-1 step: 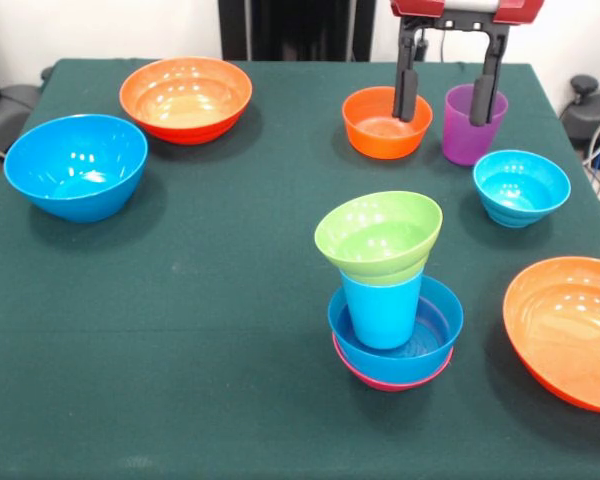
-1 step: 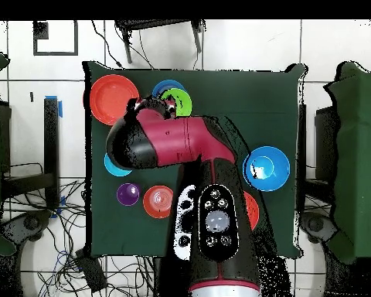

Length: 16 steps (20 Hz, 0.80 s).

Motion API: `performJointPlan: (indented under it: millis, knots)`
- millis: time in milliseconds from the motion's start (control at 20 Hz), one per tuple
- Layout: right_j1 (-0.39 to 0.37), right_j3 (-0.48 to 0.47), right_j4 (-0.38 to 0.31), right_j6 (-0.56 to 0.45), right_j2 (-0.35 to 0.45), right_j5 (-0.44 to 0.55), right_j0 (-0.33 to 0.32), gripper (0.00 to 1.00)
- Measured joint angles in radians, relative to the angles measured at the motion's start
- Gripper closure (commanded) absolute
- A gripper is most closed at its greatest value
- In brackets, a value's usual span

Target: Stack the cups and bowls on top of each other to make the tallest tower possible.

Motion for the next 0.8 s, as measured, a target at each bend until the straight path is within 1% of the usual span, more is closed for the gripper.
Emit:
performJointPlan:
  millis: [100, 350, 700, 800]
  knots:
    - [0.0, 0.011, -0.002, 0.0, -0.004, -0.023, 0.0, 0.0]
    - [0.0, 0.037, -0.002, 0.0, -0.003, -0.023, -0.005, 0.0]
    - [-0.003, 0.103, -0.002, 0.0, -0.002, -0.023, -0.022, 0.0]
    - [-0.008, 0.139, -0.002, 0.0, -0.002, -0.023, -0.033, 0.0]
